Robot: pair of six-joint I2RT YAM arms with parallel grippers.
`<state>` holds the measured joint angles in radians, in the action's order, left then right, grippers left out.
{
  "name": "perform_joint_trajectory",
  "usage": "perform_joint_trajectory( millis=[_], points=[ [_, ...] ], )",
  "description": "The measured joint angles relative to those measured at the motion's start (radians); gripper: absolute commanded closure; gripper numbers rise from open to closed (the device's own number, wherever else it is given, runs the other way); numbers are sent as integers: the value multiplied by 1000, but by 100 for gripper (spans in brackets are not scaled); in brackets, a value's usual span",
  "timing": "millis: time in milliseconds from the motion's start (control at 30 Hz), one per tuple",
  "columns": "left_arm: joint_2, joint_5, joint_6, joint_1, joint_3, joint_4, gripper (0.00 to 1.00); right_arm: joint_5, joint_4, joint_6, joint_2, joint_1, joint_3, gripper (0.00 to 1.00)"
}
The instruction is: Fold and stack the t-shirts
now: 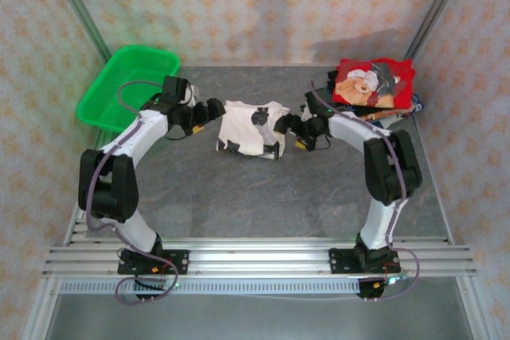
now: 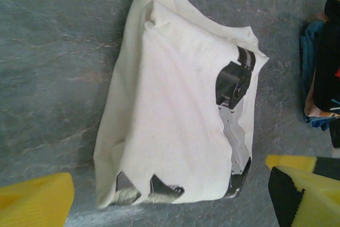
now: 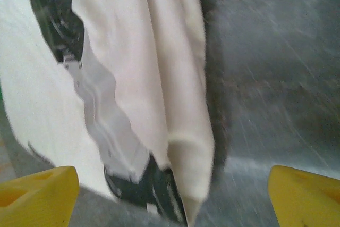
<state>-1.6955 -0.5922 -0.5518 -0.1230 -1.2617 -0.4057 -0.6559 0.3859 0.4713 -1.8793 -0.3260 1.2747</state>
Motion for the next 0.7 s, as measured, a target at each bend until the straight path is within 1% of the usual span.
perform_joint_trajectory(
  millis=[133,233,333,533,633,700],
  points=[
    [-94,-11,0,-11,-29,40,7,8,-13,3,-123,-22,114,11],
    [-160,-15,0,-15,-55,58,9,34,25,-2,-214,-34,236,14],
    [-211,-23,-1,-15,-76,70,9,85,107,-25,-303,-47,379,16],
    [-278,-31,-16,-15,-92,102,10,219,365,-73,-439,-92,643,23],
    [-289,-34,-23,-15,-92,108,10,276,431,-87,-473,-110,705,32],
    [-287,-40,-24,-14,-92,116,10,304,462,-88,-490,-115,731,42]
  ],
)
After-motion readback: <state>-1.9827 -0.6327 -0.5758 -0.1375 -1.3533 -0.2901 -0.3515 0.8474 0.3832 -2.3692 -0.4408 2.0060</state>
